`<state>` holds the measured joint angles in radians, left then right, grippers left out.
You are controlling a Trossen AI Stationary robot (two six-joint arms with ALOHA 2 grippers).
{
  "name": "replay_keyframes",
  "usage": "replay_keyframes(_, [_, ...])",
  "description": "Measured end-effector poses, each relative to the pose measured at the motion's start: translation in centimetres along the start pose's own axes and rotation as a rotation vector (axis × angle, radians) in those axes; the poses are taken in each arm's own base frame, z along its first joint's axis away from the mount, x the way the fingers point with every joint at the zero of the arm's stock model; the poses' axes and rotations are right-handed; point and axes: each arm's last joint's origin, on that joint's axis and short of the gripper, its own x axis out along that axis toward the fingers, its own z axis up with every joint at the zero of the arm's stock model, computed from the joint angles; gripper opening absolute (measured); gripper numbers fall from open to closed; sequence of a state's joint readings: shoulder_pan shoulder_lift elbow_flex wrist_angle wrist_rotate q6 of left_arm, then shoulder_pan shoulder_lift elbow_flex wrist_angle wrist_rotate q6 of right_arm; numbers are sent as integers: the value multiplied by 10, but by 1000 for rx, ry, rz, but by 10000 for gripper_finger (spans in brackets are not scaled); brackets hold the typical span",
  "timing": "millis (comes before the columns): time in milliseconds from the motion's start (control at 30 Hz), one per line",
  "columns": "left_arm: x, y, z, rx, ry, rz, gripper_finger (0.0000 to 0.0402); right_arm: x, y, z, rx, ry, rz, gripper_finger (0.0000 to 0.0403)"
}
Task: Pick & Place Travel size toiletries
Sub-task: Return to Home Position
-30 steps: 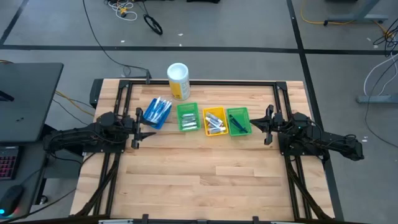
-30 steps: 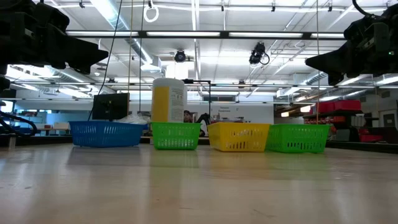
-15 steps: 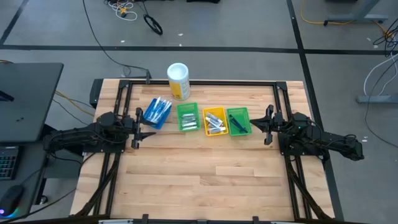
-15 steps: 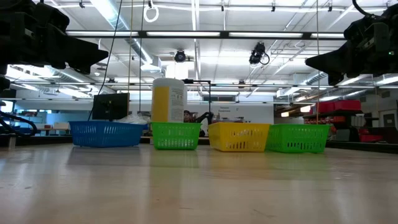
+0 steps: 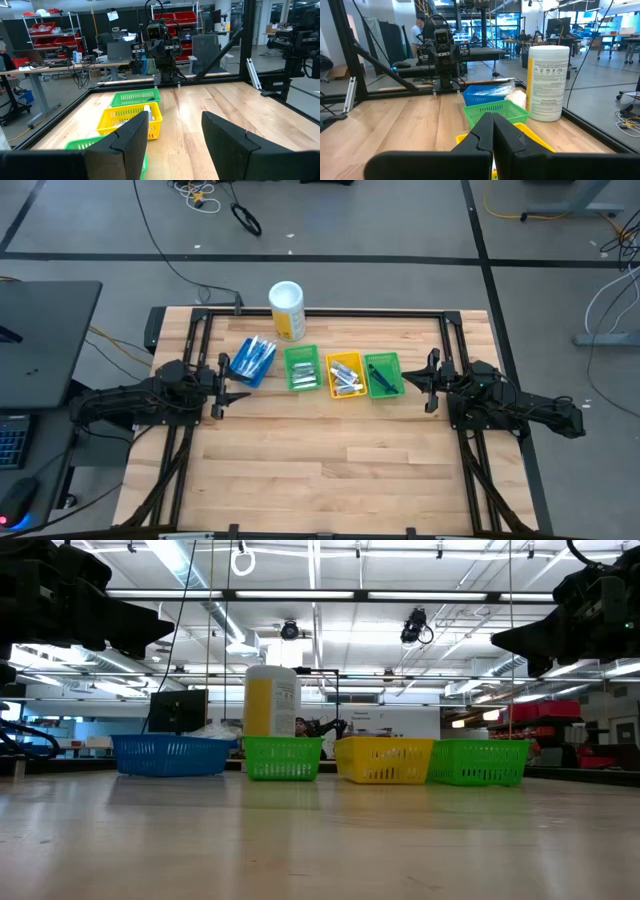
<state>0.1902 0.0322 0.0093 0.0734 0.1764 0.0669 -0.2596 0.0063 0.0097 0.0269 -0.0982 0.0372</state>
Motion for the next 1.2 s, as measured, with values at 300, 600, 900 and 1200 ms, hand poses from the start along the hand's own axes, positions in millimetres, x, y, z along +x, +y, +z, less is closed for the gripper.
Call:
replay_keyframes(300, [0,0,0,0,0,0,194,0,0,0,0,0,0,2])
replay_keyframes(600, [0,0,0,0,0,0,194,0,0,0,0,0,0,2])
replay_keyframes(900, [0,0,0,0,0,0,194,0,0,0,0,0,0,2])
replay_keyframes(1200, [0,0,0,0,0,0,194,0,0,0,0,0,0,2])
